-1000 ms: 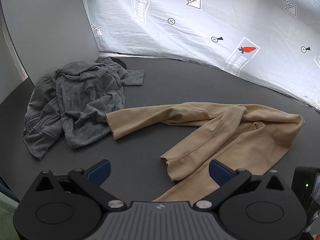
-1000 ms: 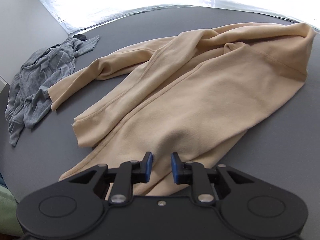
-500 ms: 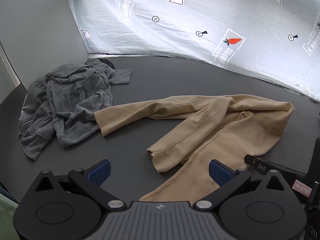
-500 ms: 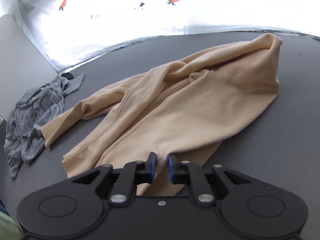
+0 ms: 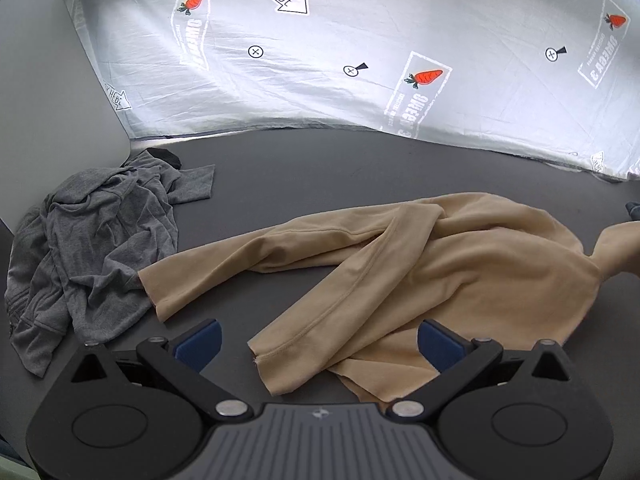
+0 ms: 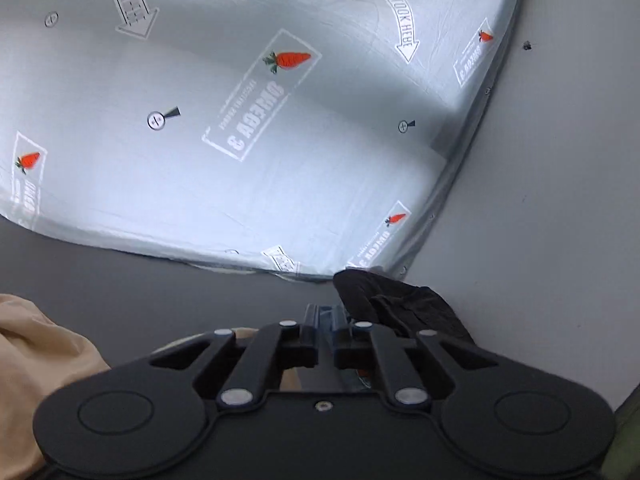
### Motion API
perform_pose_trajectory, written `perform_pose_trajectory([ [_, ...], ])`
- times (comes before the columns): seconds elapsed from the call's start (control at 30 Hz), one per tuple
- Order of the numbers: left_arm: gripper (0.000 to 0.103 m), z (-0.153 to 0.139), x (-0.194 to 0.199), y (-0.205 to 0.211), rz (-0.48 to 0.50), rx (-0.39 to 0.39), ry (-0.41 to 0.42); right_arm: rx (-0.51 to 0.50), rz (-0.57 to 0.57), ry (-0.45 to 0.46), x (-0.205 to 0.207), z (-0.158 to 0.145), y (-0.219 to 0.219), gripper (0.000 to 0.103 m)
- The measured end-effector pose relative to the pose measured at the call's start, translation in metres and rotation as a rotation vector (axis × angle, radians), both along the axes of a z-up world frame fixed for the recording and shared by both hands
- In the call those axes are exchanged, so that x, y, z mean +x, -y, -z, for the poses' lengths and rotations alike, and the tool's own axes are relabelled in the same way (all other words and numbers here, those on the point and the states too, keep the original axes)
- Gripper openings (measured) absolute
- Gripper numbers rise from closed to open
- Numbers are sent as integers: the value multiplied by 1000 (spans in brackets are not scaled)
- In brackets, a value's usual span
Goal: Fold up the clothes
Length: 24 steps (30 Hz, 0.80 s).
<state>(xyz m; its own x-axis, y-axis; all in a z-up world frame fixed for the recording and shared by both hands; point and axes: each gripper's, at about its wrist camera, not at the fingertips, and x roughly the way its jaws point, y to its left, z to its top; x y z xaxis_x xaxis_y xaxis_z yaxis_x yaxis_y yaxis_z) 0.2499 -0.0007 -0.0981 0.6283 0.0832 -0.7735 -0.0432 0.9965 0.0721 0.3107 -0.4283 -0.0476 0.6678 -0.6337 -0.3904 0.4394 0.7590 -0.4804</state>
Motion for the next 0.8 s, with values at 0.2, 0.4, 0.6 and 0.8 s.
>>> perform_pose_trajectory([
  [0.2,103,39,14,4,104,128,-93,292,-86,-69,-15,41,-54,49],
  [0.4,103,72,28,-4,194,166,-155,455,-561,-407,-68,125,-230,49],
  [0.6,100,105,41,-11,285,205,-217,289,-849,-582,-109,143,-324,53],
  [0.8,88,117,44,-26,350,204,-215,109,-912,-667,-131,162,-346,53],
])
